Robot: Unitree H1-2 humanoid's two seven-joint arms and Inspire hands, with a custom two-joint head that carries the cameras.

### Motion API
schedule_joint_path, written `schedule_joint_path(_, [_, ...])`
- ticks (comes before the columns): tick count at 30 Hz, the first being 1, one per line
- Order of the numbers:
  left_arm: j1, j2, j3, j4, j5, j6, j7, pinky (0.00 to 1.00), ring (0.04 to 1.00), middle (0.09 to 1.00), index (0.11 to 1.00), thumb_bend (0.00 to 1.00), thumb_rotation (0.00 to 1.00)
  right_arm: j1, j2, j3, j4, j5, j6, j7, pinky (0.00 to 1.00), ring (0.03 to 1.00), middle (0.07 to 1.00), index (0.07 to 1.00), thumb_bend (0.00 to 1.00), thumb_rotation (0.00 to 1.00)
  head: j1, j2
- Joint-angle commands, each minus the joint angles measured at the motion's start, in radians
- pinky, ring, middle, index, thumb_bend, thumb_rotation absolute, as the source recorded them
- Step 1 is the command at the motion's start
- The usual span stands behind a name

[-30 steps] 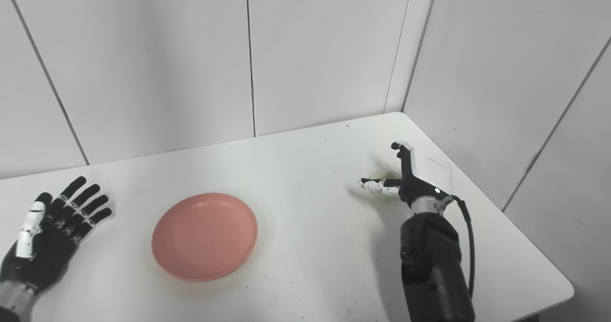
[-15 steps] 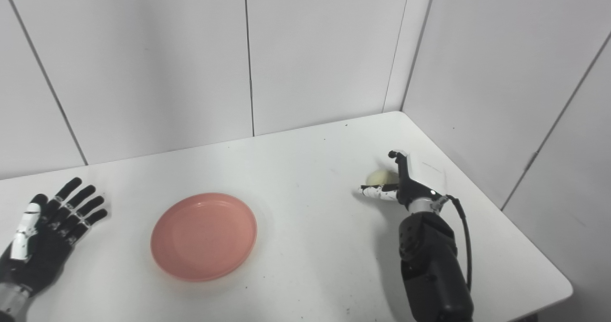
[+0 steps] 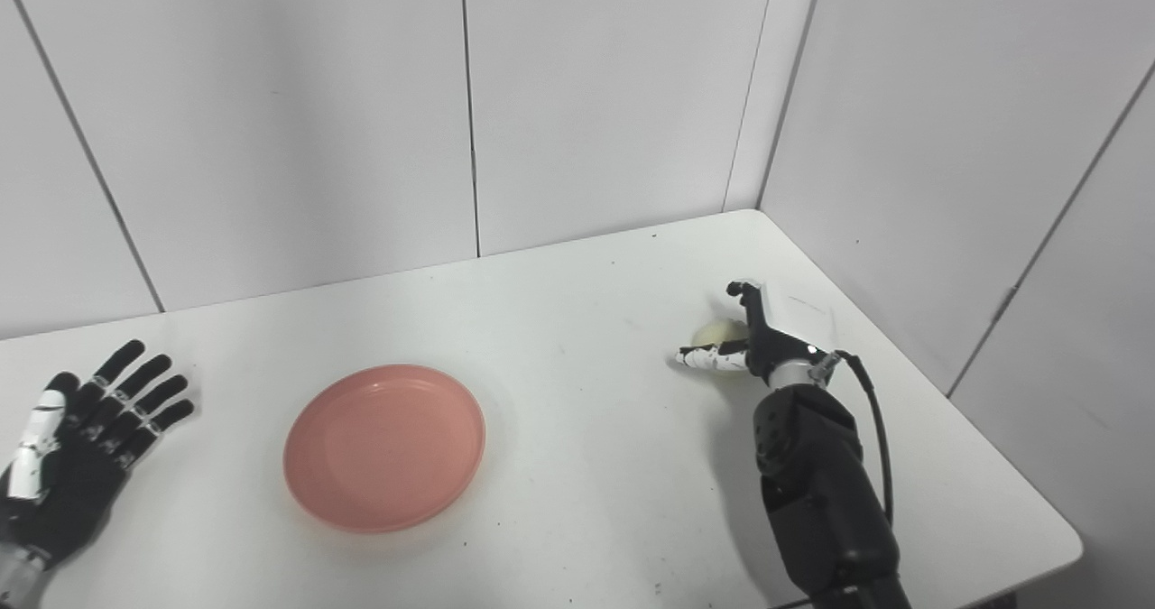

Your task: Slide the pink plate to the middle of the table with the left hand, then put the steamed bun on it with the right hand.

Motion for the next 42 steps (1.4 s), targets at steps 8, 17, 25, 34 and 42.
schedule_joint_path(8, [0.17,-0.011,0.001,0.049,0.01,0.11,0.029,0.79,0.826,0.859,0.872,0.5,0.84,-0.054,-0.057,-0.014,-0.014,0.0,0.002,0.002,0.67,0.78,0.817,0.785,0.84,0.43,0.002,0.006])
schedule_joint_path(17, [0.181,-0.01,-0.003,0.025,0.011,0.112,0.024,0.79,0.832,0.868,0.881,0.5,0.85,-0.059,-0.064,-0.021,-0.009,-0.011,0.002,0.071,0.73,0.821,0.825,0.778,0.84,0.34,0.006,0.016])
schedule_joint_path(25, [0.189,-0.01,-0.004,0.006,0.009,0.126,0.029,0.79,0.833,0.868,0.881,0.5,0.84,-0.06,-0.069,-0.022,0.005,-0.025,0.002,0.095,0.72,0.813,0.819,0.775,0.84,0.29,0.009,0.023])
schedule_joint_path(34, [0.195,-0.009,-0.01,-0.013,0.006,0.136,0.037,0.79,0.832,0.866,0.882,0.5,0.84,-0.073,-0.073,-0.026,0.058,0.043,0.002,0.058,0.44,0.529,0.609,0.713,0.79,0.13,0.009,0.027])
schedule_joint_path(42, [0.201,-0.008,-0.017,-0.029,0.007,0.14,0.048,0.79,0.831,0.863,0.877,0.51,0.85,-0.087,-0.09,-0.001,0.132,0.126,-0.001,-0.021,0.31,0.386,0.458,0.519,0.53,0.0,0.01,0.031])
